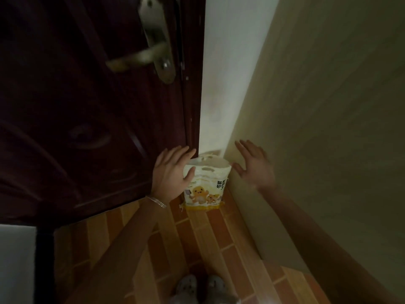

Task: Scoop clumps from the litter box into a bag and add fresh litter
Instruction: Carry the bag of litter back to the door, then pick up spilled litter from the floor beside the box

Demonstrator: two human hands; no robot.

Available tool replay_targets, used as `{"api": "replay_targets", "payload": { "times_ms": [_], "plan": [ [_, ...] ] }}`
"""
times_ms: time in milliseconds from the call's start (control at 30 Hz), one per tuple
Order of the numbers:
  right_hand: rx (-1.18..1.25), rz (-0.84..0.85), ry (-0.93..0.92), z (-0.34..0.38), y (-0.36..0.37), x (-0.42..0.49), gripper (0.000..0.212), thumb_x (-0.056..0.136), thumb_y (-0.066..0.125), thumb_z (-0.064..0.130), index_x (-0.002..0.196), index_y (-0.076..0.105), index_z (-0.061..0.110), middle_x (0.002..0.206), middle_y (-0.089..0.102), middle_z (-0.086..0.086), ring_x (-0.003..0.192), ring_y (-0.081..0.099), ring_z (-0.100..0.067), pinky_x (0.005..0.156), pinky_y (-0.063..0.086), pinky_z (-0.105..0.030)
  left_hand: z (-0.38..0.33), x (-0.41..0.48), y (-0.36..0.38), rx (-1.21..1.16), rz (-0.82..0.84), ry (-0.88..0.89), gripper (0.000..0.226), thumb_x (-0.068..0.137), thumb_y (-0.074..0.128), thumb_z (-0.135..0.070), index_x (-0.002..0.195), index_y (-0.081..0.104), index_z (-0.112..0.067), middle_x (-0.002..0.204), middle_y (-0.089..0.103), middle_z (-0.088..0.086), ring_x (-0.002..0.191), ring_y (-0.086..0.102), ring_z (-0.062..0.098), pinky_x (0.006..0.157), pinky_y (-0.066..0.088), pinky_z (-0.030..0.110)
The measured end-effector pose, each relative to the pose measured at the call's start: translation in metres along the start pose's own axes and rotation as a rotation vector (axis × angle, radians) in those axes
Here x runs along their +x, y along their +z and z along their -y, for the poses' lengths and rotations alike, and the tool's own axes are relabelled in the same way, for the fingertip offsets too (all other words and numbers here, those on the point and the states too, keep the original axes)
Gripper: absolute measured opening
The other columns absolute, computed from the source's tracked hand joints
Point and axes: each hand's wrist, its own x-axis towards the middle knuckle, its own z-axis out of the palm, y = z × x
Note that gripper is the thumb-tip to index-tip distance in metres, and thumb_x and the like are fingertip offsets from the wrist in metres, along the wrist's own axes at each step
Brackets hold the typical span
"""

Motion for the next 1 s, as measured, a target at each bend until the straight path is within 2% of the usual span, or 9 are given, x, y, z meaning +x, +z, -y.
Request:
{"api": "replay_targets", "payload": {
  "times_ms": [133, 367, 533, 667, 767, 1000],
  "plan": [
    [-0.056, -0.077, -0.053, 0.033, -0.088, -0.018, 0.066, 0.087, 0.031, 0.052, 0.140, 0.036, 0.014, 0.144, 0.041, -0.008, 0.136, 0.032, -0.026, 0.108, 0.030, -0.051, -0.044, 0.012, -0.089, 0.021, 0.025, 0.026, 0.052, 0.087, 0.044, -0.046, 0.132, 0.053, -0.022, 0.136, 0.053, 0.003, 0.128, 0.045, 0.023, 0.110, 0.028, 0.048],
    [-0.132, -0.246, -0.089, 0.069, -0.203, -0.063, 0.063, 0.090, 0.037, 0.048, 0.142, 0.033, 0.015, 0.147, 0.037, -0.007, 0.137, 0.030, -0.025, 0.109, 0.029, -0.047, -0.104, 0.028, -0.201, 0.082, -0.047, 0.062, 0.058, 0.087, 0.043, -0.049, 0.139, 0.045, -0.024, 0.143, 0.045, 0.002, 0.136, 0.035, 0.025, 0.113, 0.021, 0.052],
    [-0.154, -0.280, -0.105, 0.078, -0.244, -0.106, 0.059, 0.090, 0.045, 0.042, 0.142, 0.034, 0.016, 0.146, 0.038, -0.007, 0.138, 0.030, -0.025, 0.108, 0.030, -0.046, -0.138, 0.011, -0.236, 0.052, -0.157, 0.132, 0.049, 0.088, 0.047, -0.040, 0.131, 0.055, -0.017, 0.134, 0.055, 0.003, 0.128, 0.046, 0.023, 0.111, 0.027, 0.047],
    [-0.173, -0.289, -0.127, 0.080, -0.262, -0.146, 0.054, 0.092, 0.042, 0.045, 0.139, 0.041, 0.016, 0.144, 0.042, -0.006, 0.136, 0.033, -0.023, 0.109, 0.029, -0.044, -0.160, -0.011, -0.250, 0.035, -0.200, 0.197, 0.045, 0.086, 0.054, -0.035, 0.127, 0.059, -0.016, 0.128, 0.060, 0.002, 0.122, 0.052, 0.022, 0.107, 0.033, 0.045],
    [-0.184, -0.299, -0.108, 0.080, -0.273, -0.168, 0.053, 0.094, 0.039, 0.047, 0.137, 0.044, 0.016, 0.142, 0.044, -0.006, 0.136, 0.034, -0.023, 0.108, 0.030, -0.045, -0.166, -0.016, -0.253, 0.048, -0.162, 0.240, 0.046, 0.086, 0.054, -0.036, 0.128, 0.058, -0.017, 0.129, 0.059, 0.003, 0.121, 0.052, 0.023, 0.106, 0.034, 0.045],
    [-0.230, -0.312, 0.096, 0.079, -0.282, -0.220, 0.054, 0.091, 0.045, 0.044, 0.138, 0.042, 0.017, 0.141, 0.045, -0.006, 0.135, 0.035, -0.024, 0.107, 0.030, -0.046, -0.194, 0.001, -0.243, 0.005, 0.094, 0.467, 0.051, 0.086, 0.047, -0.042, 0.131, 0.055, -0.020, 0.134, 0.055, 0.004, 0.126, 0.047, 0.024, 0.106, 0.035, 0.049]
  ]
}}
